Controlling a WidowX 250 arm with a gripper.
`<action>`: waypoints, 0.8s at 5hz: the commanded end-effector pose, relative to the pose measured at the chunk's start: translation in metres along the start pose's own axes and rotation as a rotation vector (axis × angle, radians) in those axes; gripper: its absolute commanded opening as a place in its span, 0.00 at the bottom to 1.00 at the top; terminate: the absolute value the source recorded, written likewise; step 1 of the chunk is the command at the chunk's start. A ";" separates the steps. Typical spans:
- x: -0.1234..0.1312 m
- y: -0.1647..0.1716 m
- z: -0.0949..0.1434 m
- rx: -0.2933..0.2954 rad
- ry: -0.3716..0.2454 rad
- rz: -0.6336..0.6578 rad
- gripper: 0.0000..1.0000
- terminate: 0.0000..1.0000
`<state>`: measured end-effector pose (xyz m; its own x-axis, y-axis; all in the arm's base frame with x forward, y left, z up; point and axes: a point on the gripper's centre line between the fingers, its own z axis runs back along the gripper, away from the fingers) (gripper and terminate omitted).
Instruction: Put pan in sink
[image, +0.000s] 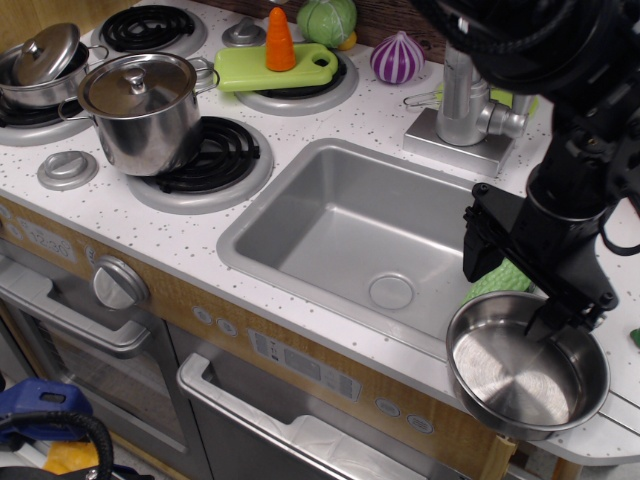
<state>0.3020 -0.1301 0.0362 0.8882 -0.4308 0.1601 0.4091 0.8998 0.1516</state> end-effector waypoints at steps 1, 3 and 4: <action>0.003 0.008 -0.011 -0.019 -0.050 -0.011 1.00 0.00; 0.003 0.012 -0.032 -0.116 -0.087 0.027 0.00 0.00; 0.008 0.020 -0.024 -0.083 -0.067 0.011 0.00 0.00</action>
<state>0.3169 -0.1069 0.0100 0.8738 -0.4610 0.1550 0.4527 0.8874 0.0870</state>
